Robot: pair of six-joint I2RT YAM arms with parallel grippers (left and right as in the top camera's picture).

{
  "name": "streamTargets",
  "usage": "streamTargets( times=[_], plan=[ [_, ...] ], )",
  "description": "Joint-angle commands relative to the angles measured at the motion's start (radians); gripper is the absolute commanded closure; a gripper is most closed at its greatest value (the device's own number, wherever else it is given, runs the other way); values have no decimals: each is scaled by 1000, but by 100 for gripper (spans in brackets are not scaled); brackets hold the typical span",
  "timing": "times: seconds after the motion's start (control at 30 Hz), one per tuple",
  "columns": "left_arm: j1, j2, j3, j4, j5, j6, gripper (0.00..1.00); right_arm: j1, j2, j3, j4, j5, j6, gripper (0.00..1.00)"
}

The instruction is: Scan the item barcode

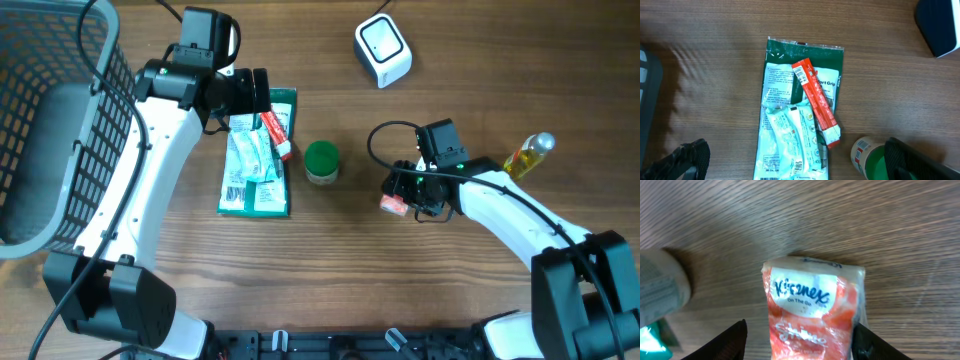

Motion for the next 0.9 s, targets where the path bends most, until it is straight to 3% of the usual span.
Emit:
streamTargets(
  times=[0.0, 0.17, 0.47, 0.87],
  plan=[
    [4, 10, 3, 2, -13, -9, 0, -3, -69, 30, -2, -48, -48, 35],
    [4, 10, 3, 2, -13, -10, 0, -3, -154, 29, -3, -47, -48, 43],
    [4, 10, 3, 2, -13, -10, 0, -3, -159, 19, -105, 135, -37, 43],
    [4, 10, 3, 2, -13, -9, 0, -3, -12, 6, -73, 134, -36, 45]
  ],
)
